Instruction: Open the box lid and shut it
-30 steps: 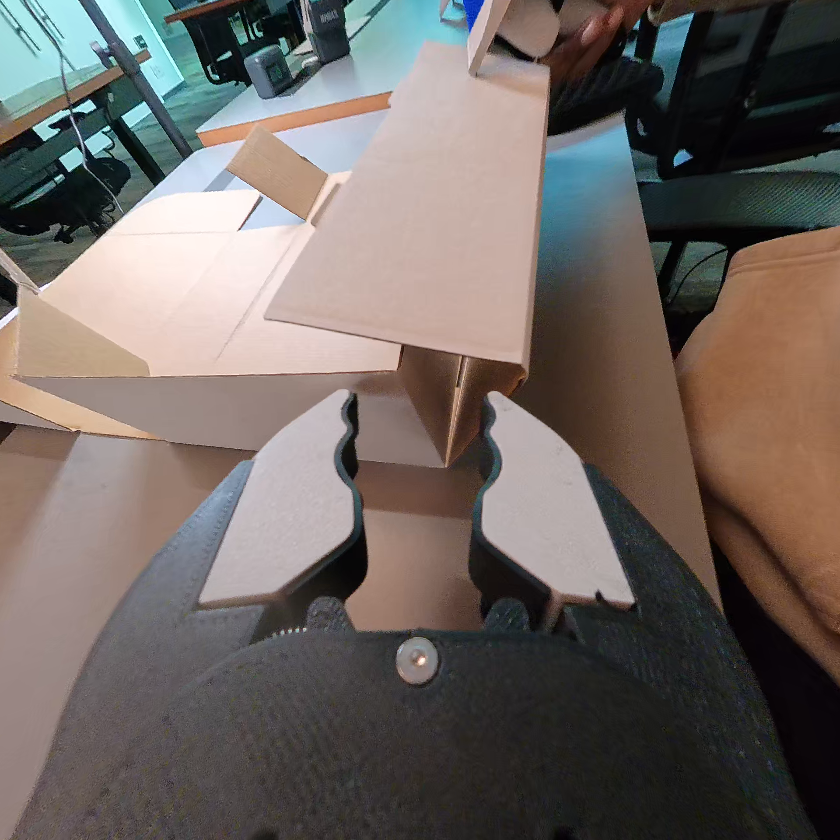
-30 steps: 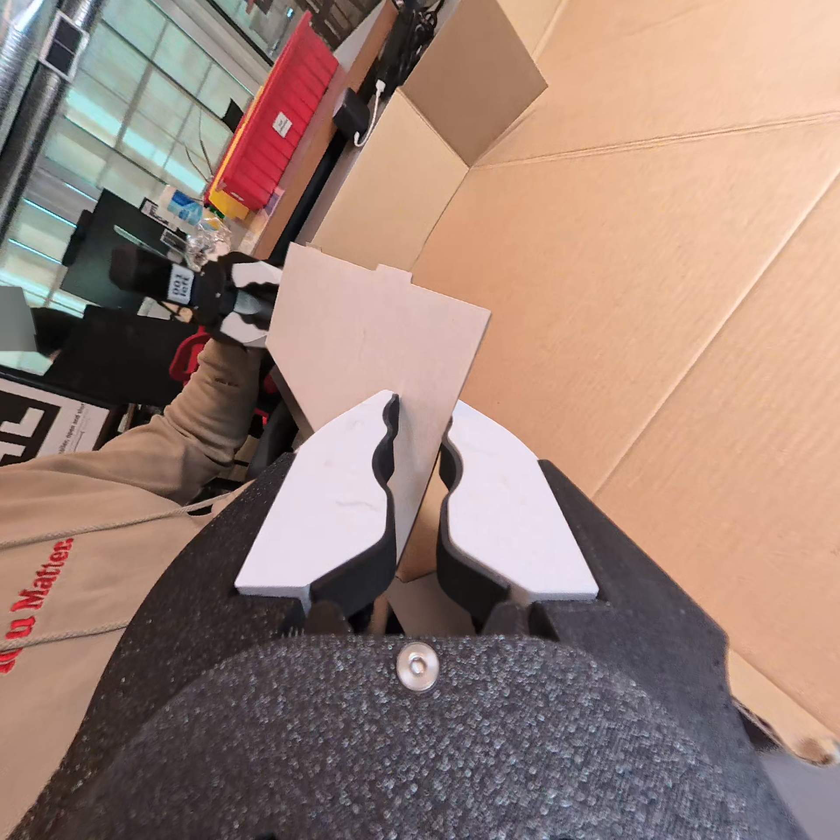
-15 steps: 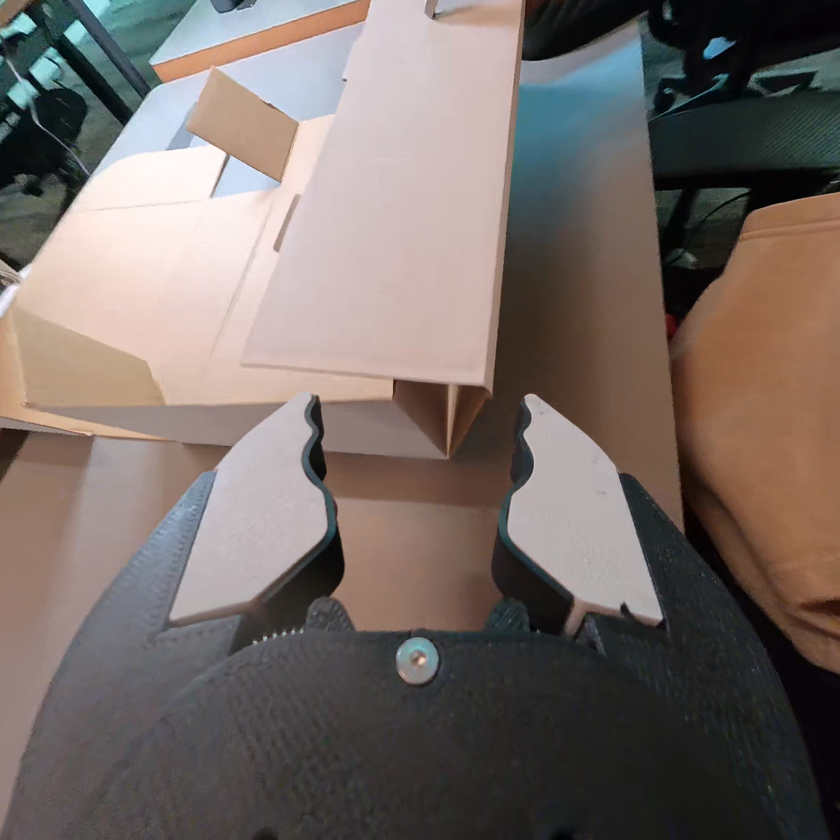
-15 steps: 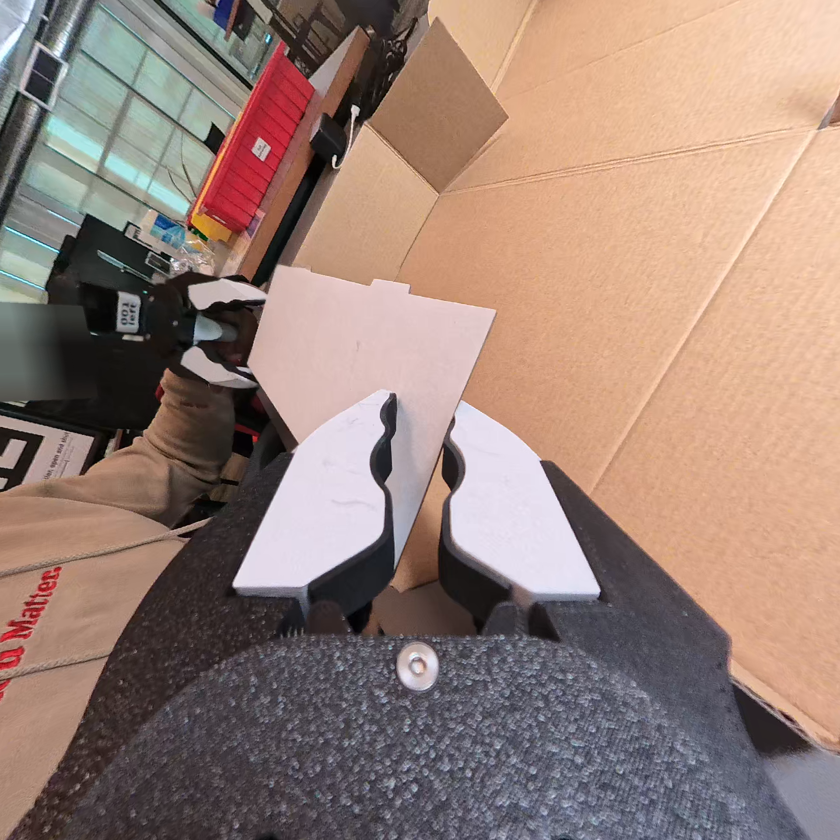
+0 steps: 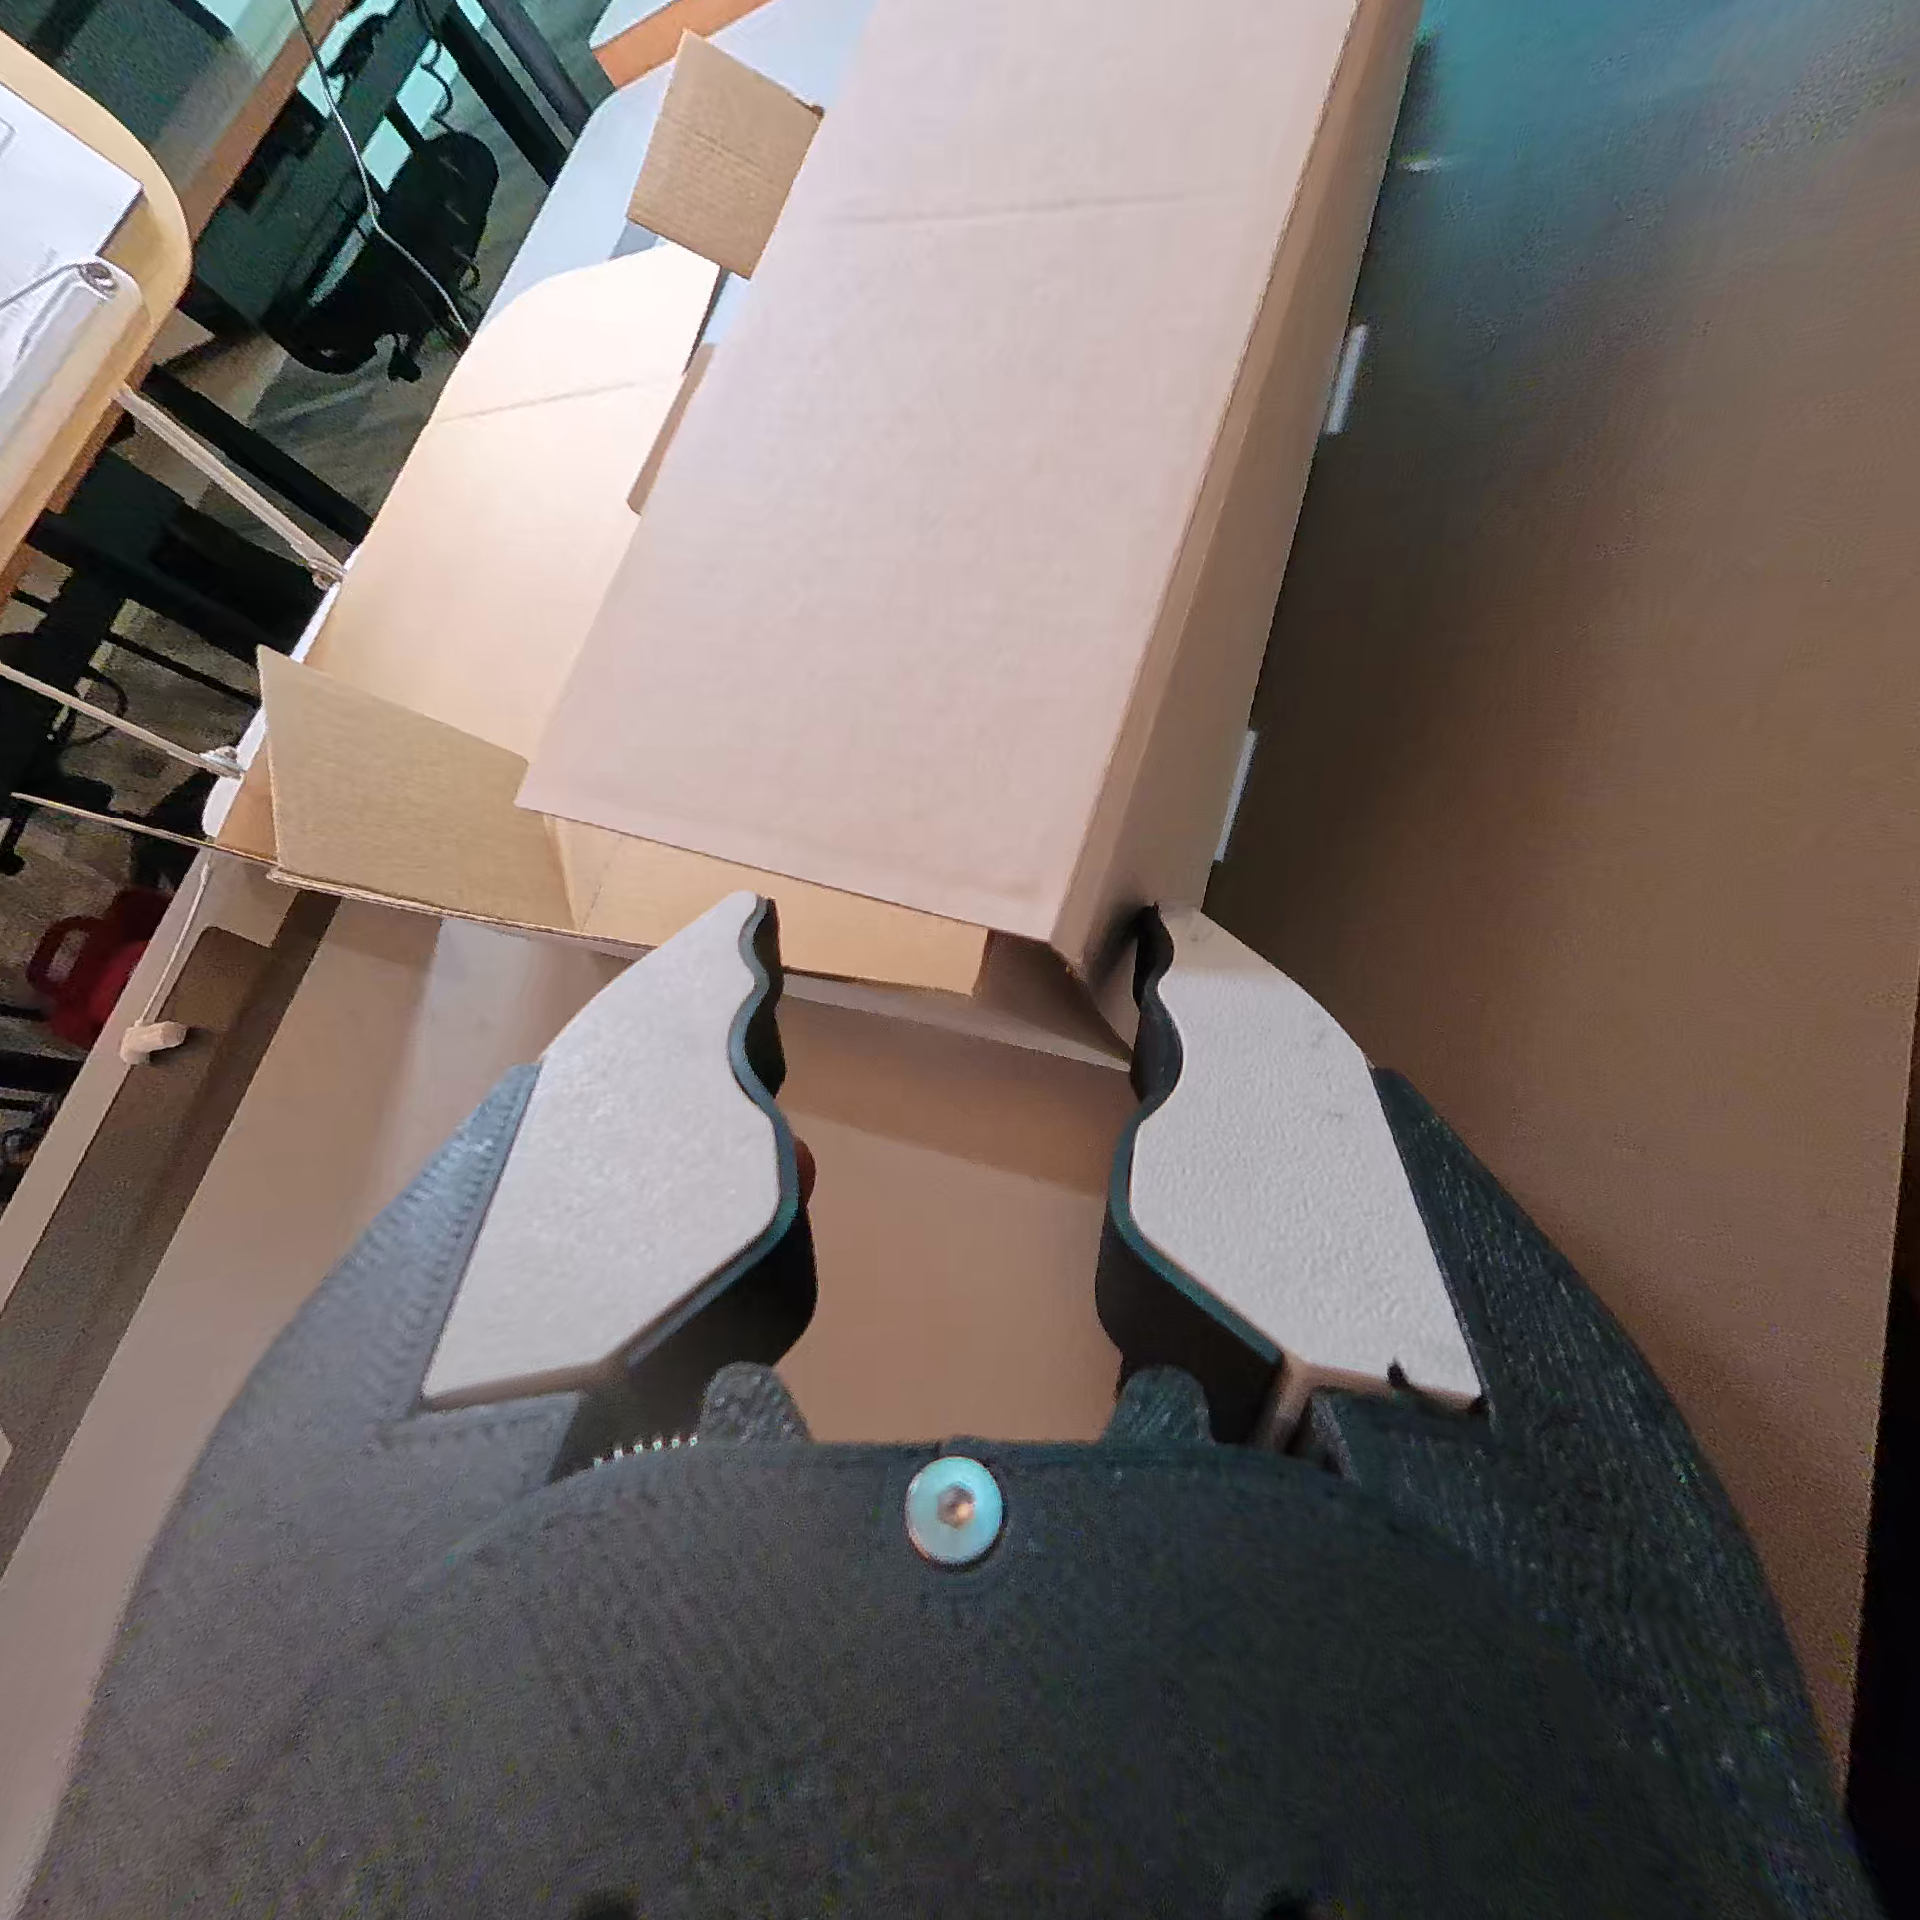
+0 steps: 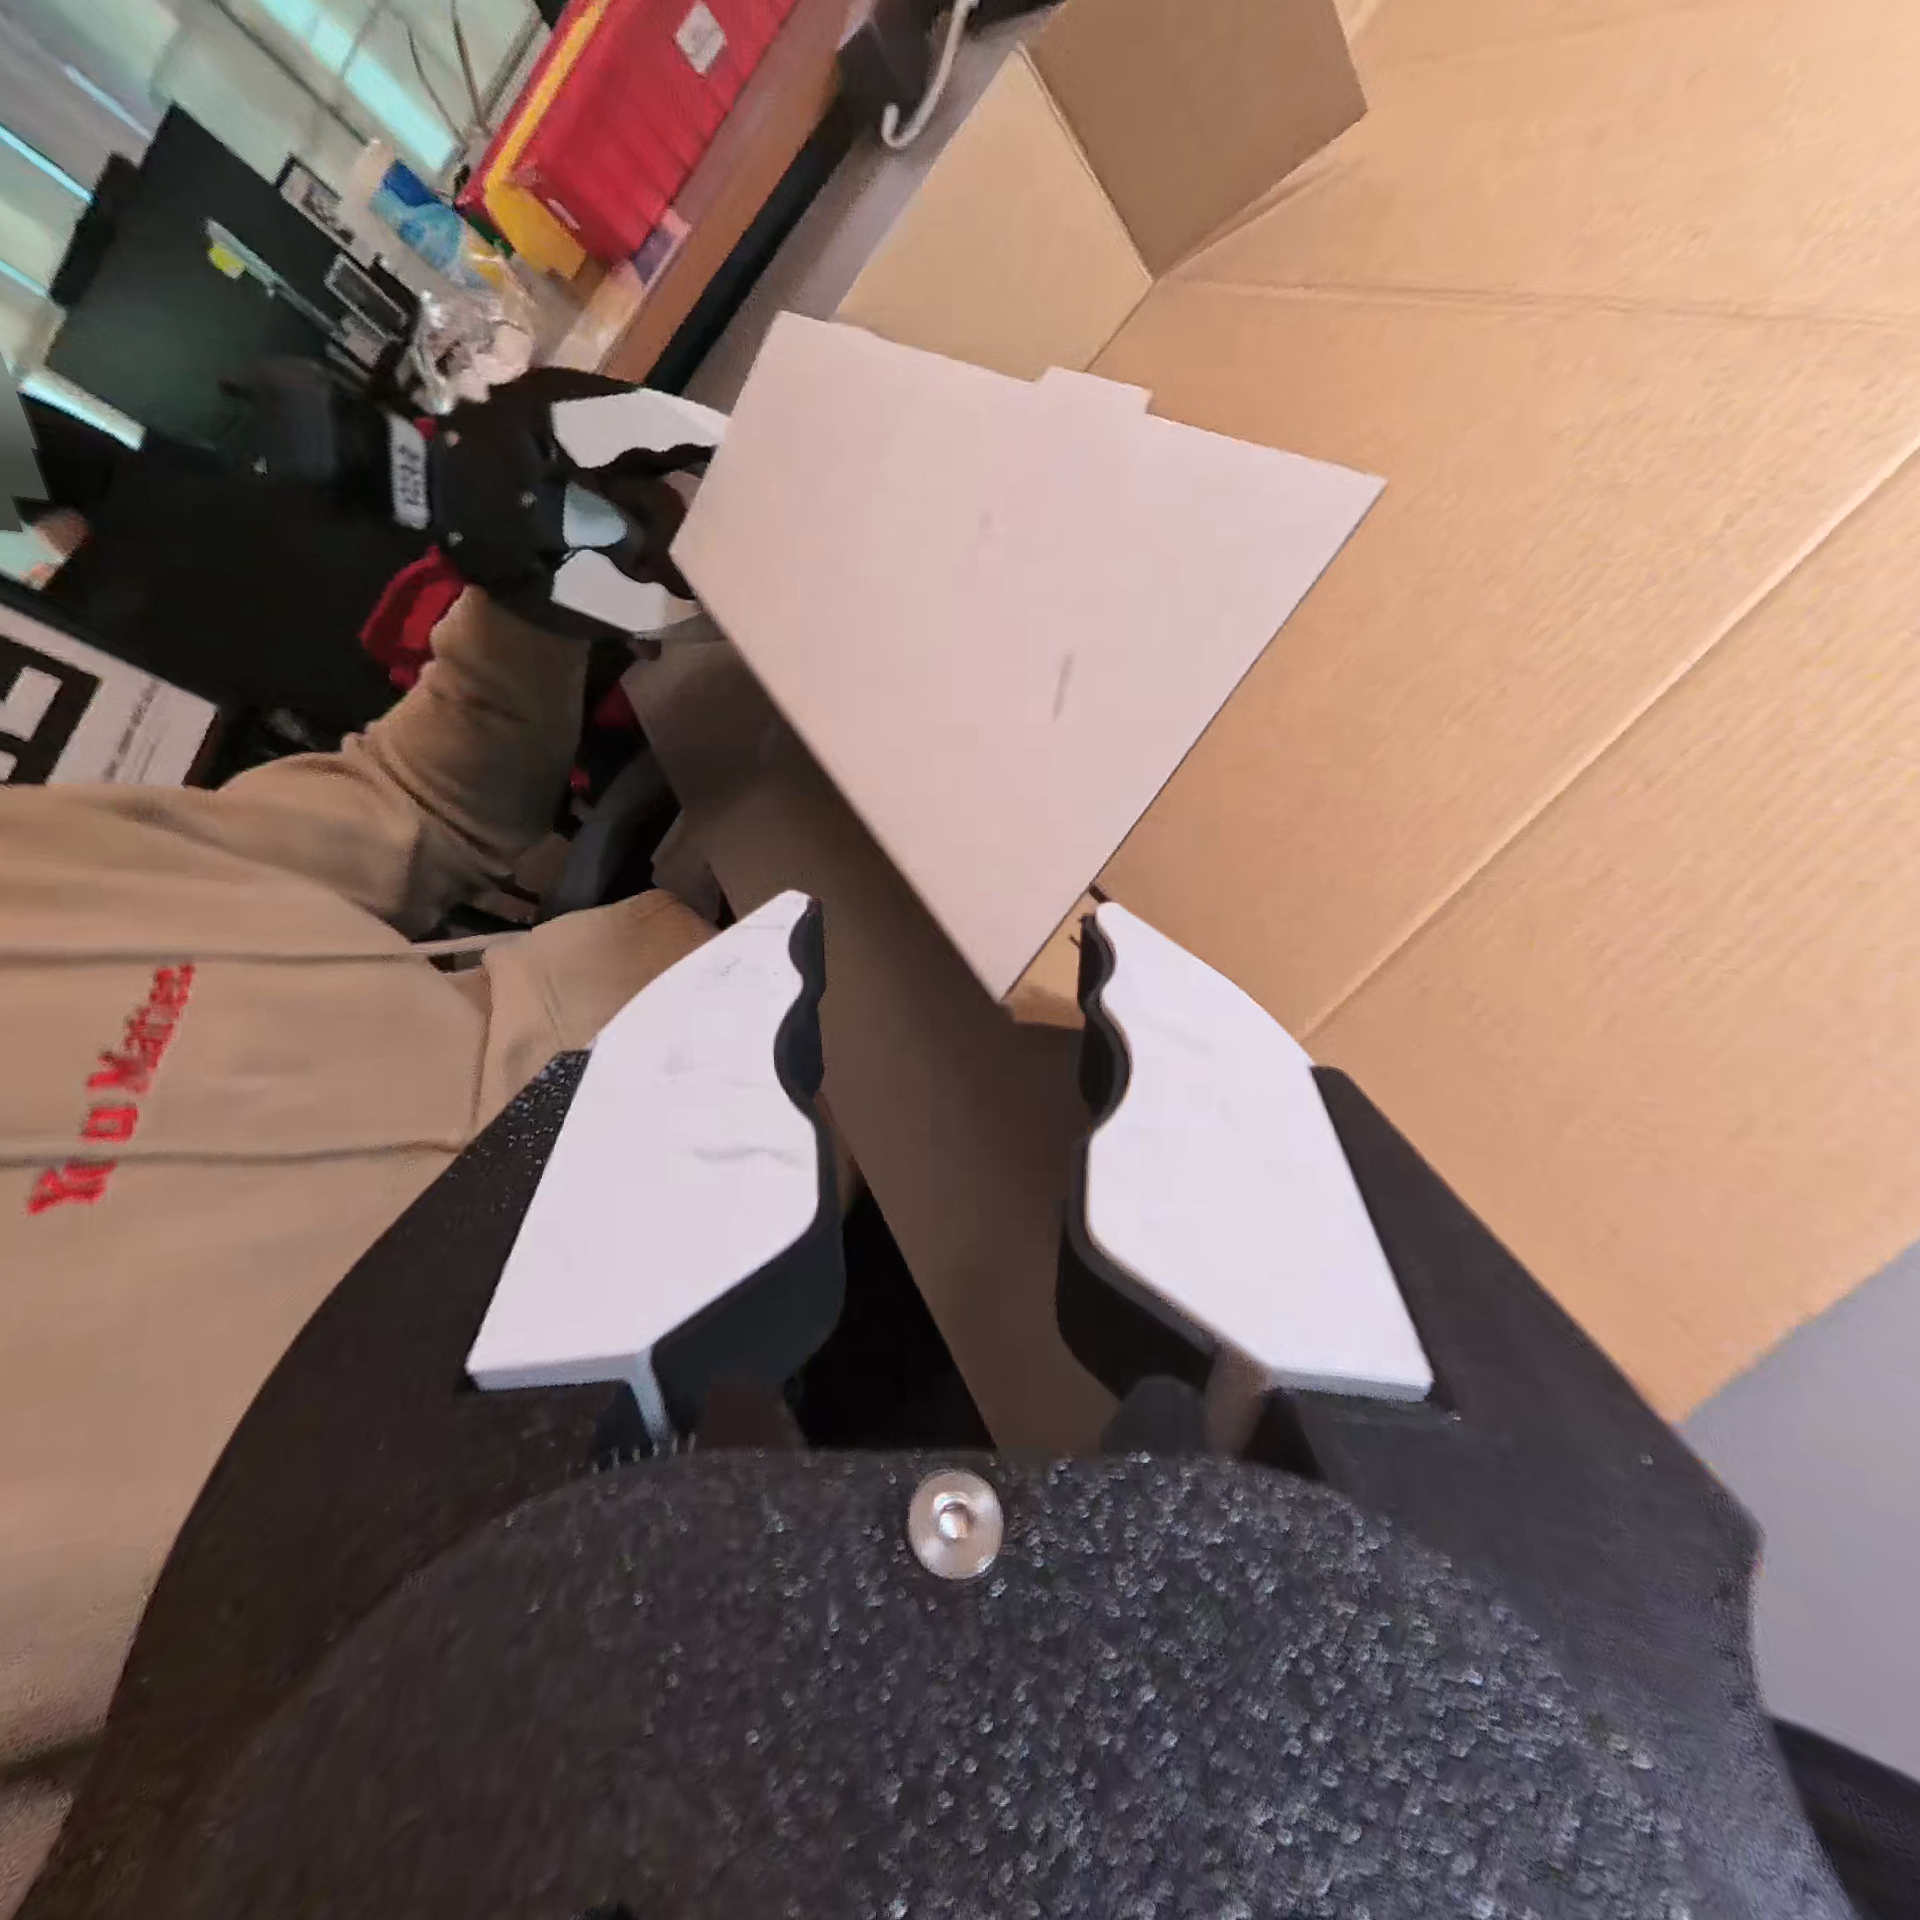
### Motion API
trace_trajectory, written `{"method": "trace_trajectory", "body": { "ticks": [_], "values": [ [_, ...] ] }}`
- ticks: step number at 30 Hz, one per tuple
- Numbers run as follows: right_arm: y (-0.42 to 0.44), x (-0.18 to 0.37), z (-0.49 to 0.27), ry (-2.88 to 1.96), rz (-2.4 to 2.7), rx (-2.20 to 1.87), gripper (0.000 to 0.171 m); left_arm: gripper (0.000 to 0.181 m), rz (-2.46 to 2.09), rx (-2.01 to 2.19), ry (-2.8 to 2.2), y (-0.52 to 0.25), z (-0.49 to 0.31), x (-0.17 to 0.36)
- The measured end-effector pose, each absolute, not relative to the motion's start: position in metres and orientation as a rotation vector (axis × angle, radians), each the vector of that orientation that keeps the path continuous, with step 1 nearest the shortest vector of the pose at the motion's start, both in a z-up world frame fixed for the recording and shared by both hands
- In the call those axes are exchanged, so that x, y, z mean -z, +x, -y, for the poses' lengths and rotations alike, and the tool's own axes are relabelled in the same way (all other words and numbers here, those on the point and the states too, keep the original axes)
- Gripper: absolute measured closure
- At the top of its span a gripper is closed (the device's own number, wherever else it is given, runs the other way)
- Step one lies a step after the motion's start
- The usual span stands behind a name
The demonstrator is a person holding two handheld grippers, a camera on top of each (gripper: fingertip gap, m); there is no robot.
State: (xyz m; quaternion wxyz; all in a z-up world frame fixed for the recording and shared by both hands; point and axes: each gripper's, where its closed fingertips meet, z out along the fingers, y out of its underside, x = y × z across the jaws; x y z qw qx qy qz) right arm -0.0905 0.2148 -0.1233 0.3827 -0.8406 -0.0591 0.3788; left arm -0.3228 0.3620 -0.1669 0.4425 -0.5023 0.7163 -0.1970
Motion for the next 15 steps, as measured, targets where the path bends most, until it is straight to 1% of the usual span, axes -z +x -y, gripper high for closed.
{"method": "trace_trajectory", "body": {
  "ticks": [3, 6, 8, 11, 13, 15],
  "values": [
    [-0.073, 0.102, -0.193, -2.031, 0.174, -0.939, 0.127, 0.114, -1.756, 0.503, -1.215, -0.322, -0.361, 0.167],
    [-0.031, 0.097, -0.176, -1.973, 0.102, -0.789, 0.128, 0.112, -1.732, 0.515, -1.191, -0.322, -0.361, 0.167],
    [0.000, 0.122, -0.162, -2.085, 0.087, -0.605, 0.128, 0.111, -1.716, 0.520, -1.178, -0.323, -0.361, 0.167],
    [0.039, 0.181, -0.146, -2.350, 0.215, -0.143, 0.121, 0.111, -1.703, 0.526, -1.158, -0.323, -0.361, 0.167],
    [0.029, 0.205, -0.152, -2.380, 0.345, -0.032, 0.117, 0.111, -1.698, 0.529, -1.146, -0.322, -0.360, 0.167],
    [0.019, 0.214, -0.172, -2.328, 0.425, 0.059, 0.112, 0.111, -1.697, 0.529, -1.132, -0.322, -0.360, 0.167]
  ]
}}
